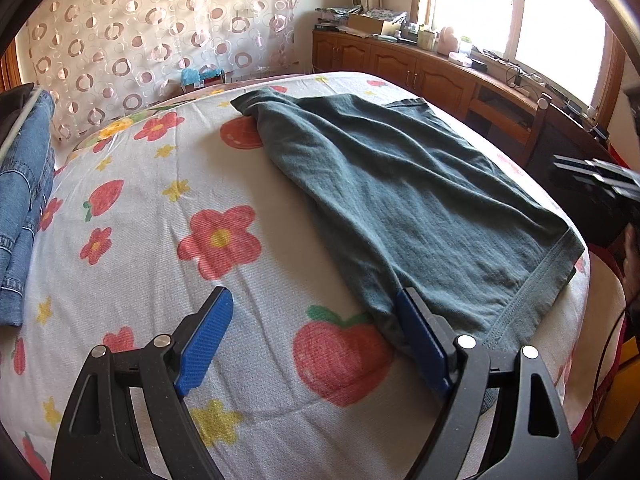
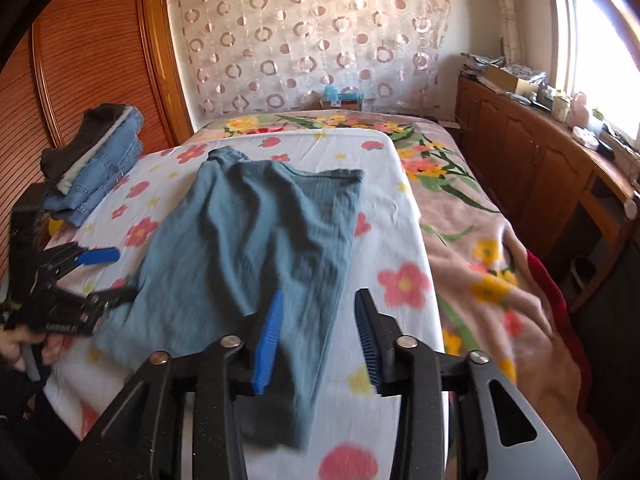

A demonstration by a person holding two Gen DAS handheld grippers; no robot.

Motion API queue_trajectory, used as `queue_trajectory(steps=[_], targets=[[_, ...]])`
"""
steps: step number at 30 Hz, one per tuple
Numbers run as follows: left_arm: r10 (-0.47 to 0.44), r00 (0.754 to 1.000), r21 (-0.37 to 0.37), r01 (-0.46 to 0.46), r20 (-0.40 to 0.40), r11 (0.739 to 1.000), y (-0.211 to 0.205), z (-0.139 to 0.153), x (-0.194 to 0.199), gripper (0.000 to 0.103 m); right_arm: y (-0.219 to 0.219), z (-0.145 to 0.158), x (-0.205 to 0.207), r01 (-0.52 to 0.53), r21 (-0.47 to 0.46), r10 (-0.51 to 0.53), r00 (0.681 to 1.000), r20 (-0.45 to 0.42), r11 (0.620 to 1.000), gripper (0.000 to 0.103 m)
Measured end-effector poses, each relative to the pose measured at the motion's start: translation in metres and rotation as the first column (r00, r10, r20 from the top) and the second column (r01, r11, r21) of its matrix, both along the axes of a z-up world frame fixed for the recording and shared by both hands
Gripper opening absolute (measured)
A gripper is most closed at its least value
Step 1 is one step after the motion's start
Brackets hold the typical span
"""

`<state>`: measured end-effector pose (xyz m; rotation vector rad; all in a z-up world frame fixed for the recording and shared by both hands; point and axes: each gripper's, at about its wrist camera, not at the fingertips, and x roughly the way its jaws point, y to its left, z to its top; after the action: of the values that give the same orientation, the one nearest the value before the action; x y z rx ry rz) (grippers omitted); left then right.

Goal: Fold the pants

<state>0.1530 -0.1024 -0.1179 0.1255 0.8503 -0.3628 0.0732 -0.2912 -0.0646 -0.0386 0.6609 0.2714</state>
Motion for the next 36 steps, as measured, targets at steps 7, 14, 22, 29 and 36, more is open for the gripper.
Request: queue_trajectory(steps=[7,14,22,29,36], targets=[[0.004,1.0,-0.009,-0.004,-0.001,1.0,0.003,0.001,0.0,0.084,-0.008,-0.012,-0.027,0.026,0.019,-0.025,0.999,-0.024,0.999,0.042],[-0.039,0.999,-0.06,0.04,0.017,0.997,0.001,0.018,-0.017,0.076,-0.015,-0.016,-0.037,0.036,0.048,-0.034,0.998,-0.058,0.998,0.042],[-0.134,0.991,-0.127,0.13,-0.02,0.983,-0.012,0.017,-0.056,0.053,-0.002,-0.015,-0.043,0.015,0.075,-0.009,0.997,-0.072,0.997,0.042],[-0.159,0.986,-0.144,0.151,-0.044,0.978,-0.021,0.007,-0.06,0.034,0.001,-0.021,-0.044,-0.006,0.102,0.015,0.996,-0.086,0.995,0.037],[-0.14,0.99,-0.199,0.141,0.018,0.97,-0.012,0.02,-0.064,0.023,-0.003,-0.014,-0.046,-0.015,0.174,0.024,0.998,-0.052,0.985,0.014]])
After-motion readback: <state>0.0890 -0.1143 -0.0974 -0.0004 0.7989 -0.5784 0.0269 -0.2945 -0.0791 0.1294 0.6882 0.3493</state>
